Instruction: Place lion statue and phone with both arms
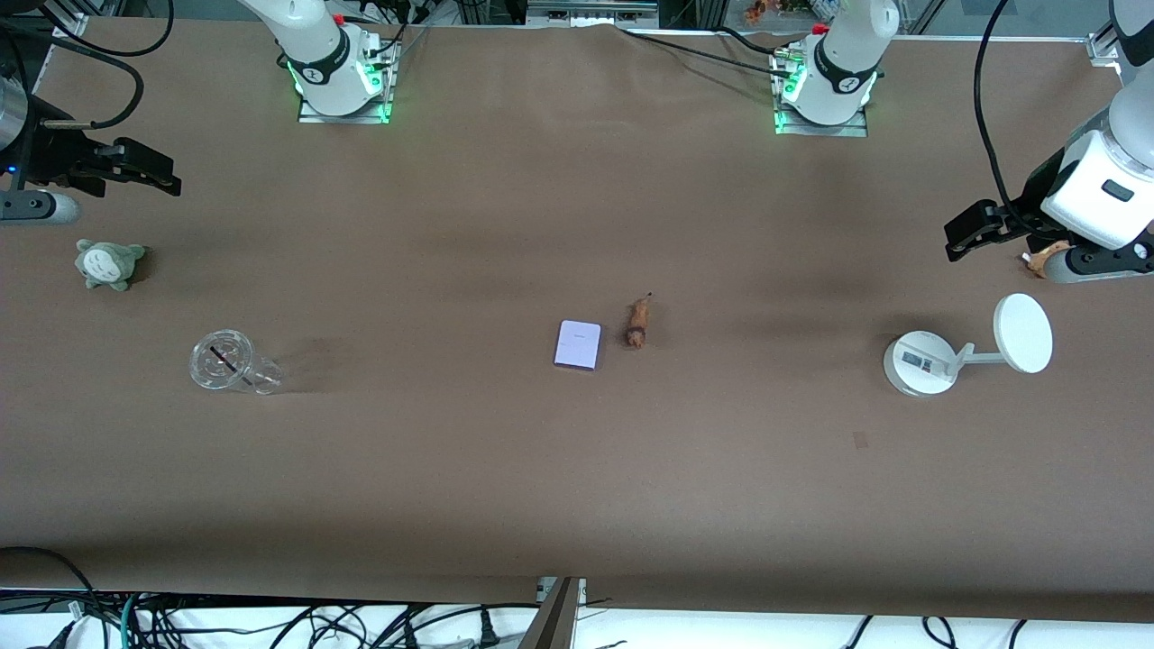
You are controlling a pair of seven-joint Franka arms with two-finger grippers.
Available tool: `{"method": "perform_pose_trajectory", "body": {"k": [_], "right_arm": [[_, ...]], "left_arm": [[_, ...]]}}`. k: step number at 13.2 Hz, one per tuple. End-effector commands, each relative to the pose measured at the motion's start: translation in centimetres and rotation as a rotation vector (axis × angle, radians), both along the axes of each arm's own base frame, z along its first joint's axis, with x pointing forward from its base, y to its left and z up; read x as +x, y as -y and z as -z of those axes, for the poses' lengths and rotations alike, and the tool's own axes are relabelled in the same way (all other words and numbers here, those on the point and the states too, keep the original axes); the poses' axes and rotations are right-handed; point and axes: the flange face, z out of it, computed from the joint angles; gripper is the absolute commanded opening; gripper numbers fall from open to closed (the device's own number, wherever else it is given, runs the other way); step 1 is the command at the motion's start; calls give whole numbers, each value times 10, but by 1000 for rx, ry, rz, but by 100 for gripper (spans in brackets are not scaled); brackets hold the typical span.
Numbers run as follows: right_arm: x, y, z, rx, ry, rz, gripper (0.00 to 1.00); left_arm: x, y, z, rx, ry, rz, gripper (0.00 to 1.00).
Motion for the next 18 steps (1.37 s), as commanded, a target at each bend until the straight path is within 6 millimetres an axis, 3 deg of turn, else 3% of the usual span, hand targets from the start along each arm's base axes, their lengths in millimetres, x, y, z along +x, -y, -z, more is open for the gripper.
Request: {"method": "perform_pose_trajectory", "body": {"k": [1,7,10,13,15,16,17,18], "right_arm": [[-1,-8,-4,-11,-6,-10,100],[1,-13,-4,-11,3,-8,100],[5,-13,14,-15,-33,-17,100],[5,-11,16,-25,-35,-18,100],[6,-11,16,-26,-35,-16,100],[8,-11,19,-26,-36,-16,100],[10,-12,19,-27,-39,-18,100],[12,-16,21,-36,-42,-26,100]], "left_arm": [[0,0,-6,11,-4,19,100],[-1,2,-6,3,-9,19,100],[-6,10,-1,3,-53,31,100],[-13,16,9,-34,-125,36,100],[-10,23,35,-87,-183,41,100],[0,33,67,-113,-244,54,100],[5,50,87,-120,-281,81,100],[5,68,95,-119,-283,99,100]]}}
